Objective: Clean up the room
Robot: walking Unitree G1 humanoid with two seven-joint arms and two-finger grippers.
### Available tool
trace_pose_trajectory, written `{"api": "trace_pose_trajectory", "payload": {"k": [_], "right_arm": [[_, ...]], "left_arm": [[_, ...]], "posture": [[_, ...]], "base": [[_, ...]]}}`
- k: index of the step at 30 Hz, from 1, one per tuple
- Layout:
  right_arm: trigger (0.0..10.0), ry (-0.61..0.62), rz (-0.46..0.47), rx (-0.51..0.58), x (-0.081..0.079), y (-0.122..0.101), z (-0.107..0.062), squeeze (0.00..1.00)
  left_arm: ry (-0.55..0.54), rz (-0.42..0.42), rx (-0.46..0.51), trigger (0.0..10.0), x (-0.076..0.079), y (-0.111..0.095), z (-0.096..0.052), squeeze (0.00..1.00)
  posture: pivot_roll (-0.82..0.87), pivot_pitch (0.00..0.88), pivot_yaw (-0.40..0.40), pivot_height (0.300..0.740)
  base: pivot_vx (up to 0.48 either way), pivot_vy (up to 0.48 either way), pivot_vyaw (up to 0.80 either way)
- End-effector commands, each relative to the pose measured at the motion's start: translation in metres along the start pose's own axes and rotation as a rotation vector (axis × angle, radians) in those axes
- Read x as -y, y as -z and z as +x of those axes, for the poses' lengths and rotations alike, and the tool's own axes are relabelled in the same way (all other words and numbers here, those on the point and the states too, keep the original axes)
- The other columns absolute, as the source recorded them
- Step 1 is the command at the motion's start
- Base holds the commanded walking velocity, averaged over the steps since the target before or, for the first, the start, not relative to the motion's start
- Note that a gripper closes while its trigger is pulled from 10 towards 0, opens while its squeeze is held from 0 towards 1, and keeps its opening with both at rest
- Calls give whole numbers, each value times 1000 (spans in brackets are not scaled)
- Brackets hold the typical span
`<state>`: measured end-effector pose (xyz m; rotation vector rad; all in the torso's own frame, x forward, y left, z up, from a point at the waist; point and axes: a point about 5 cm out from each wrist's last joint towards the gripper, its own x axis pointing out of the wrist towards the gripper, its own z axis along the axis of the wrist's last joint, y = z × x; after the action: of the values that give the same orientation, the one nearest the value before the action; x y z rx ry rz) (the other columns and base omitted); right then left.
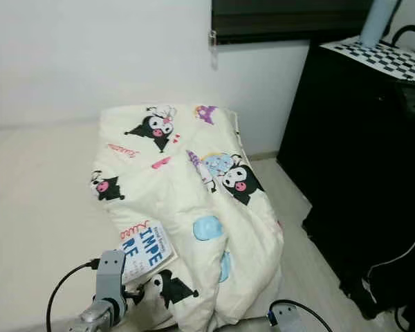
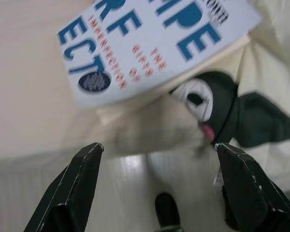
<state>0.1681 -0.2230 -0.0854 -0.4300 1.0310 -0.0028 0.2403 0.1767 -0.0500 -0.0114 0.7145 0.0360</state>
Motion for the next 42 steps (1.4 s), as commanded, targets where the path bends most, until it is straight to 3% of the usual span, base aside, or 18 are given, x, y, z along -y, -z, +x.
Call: {"api": "trace_pose_trajectory", "payload": {"k": [1,8,14,16,17,18,19,20,22,23,34,38,40,41,42], "right_arm": [[10000,3,-1,-3,-1,6,-1,0],[10000,14,30,46,-1,2,-2,0],[10000,-13,46,83,-3,-1,-2,0],[10000,-7,1,95,-2,-2,-2,0],[10000,-13,-66,121,-3,-6,-2,0],[10000,-13,-66,121,-3,-6,-2,0],[10000,-1,-56,186,12,-36,2,0],[10000,-1,-56,186,12,-36,2,0],[10000,24,-43,284,34,-80,2,0],[10000,28,-34,310,39,-90,1,0],[10000,48,41,314,44,-93,0,0],[10000,67,82,363,56,-107,-2,0],[10000,59,127,408,62,-119,-5,0],[10000,59,127,408,62,-119,-5,0],[10000,52,160,437,65,-127,-6,0]], "left_arm": [[-17,3,-32,10000,-4,8,-2,0],[-19,-40,-16,10000,-3,5,-1,0],[-1,-15,5,10000,-1,1,0,0],[3,-2,13,10000,-1,-1,0,0],[1,5,26,10000,-3,-3,0,0],[1,5,26,10000,-3,-3,0,0],[3,14,19,10000,-4,-3,0,0],[3,14,19,10000,-4,-3,0,0],[4,15,11,10000,-4,-1,-1,0],[-1,8,7,10000,-4,1,-1,0],[22,-12,23,10000,0,0,-1,0],[67,81,91,10000,7,-14,1,0],[84,214,166,10000,12,-30,3,0],[84,214,166,10000,12,-30,3,0],[96,305,218,10000,16,-40,4,0]], "posture": [[-134,83,-4,740],[-134,90,-3,740],[-134,95,-4,740],[-134,97,-4,740],[-135,99,-2,740],[-135,99,-2,740],[-136,99,-2,740],[-136,99,-2,740],[-137,99,-1,740],[-137,99,0,740],[-139,103,4,725],[-143,103,4,710],[-144,105,2,700],[-144,105,2,700],[-145,106,3,695]], "base": [[458,0,0],[241,0,0],[0,0,0],[0,0,0],[0,0,0],[0,0,0],[0,0,0],[0,0,0],[0,0,0],[0,0,0],[0,0,0],[0,0,0],[0,0,0],[0,0,0],[0,0,0]]}}
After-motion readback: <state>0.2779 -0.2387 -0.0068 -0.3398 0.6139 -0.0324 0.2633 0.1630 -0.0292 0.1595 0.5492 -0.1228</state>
